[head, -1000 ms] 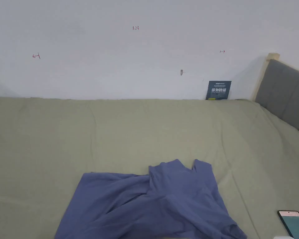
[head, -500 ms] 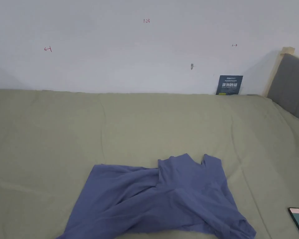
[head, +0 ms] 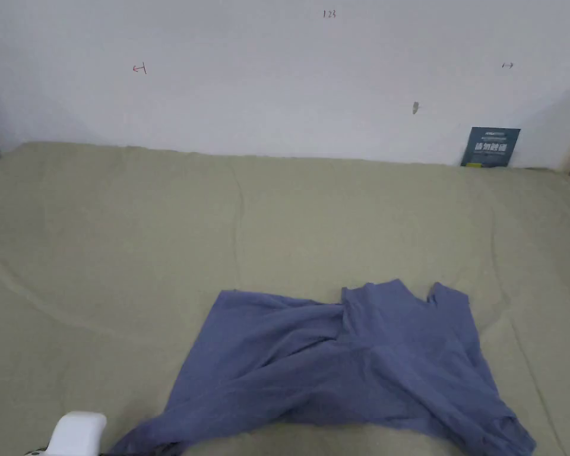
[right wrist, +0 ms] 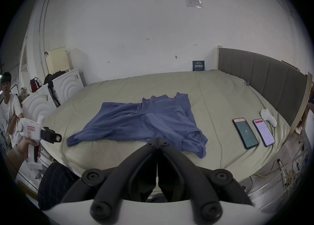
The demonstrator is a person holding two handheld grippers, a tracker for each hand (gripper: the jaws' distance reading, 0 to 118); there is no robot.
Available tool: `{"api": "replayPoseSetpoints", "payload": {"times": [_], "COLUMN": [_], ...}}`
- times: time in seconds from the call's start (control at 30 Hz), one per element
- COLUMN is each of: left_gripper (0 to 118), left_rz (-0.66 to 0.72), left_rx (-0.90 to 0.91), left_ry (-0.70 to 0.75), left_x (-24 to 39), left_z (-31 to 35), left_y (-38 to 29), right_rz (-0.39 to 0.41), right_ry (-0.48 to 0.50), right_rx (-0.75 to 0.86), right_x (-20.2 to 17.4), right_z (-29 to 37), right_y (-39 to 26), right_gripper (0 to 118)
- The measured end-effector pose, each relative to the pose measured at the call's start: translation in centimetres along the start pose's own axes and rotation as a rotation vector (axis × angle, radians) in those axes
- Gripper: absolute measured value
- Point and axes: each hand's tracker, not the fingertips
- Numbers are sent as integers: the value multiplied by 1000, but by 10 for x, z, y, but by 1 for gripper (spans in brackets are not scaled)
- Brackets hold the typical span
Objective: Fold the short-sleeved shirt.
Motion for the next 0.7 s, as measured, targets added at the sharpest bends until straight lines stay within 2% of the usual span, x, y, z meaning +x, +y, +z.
{"api": "replayPoseSetpoints", "payload": {"times": [0.1,0.23,0.27,0.37,0.43,0.5,0.53,0.7], "left_gripper": [118,117,114,98,77,29,14,11], "left_rz": [6,-30,-49,-77,-71,-81,-85,-74], "left_rx": [-82,-142,-153,-154,-126,-92,-70,-27], "left_ry": [-40,-43,-33,-21,-34,-25,-32,-74], "left_x": [-14,-26,-23,-22,-21,-20,-18,-8], "left_z": [-43,-67,-69,-78,-70,-63,-57,-46], "left_y": [6,19,19,21,23,23,24,23], "right_rz": [-4,-11,-13,-20,-21,-21,-20,-19], "right_ry": [-2,-17,-23,-36,-44,-48,-50,-48], "right_rx": [-5,-16,-18,-29,-33,-35,-37,-45], "right_x": [1,4,5,9,11,13,14,14], "right_z": [-2,-5,-6,-8,-10,-12,-14,-22], "right_y": [0,0,0,1,2,3,4,7], "right_gripper": [2,2,2,2,2,2,2,2]}}
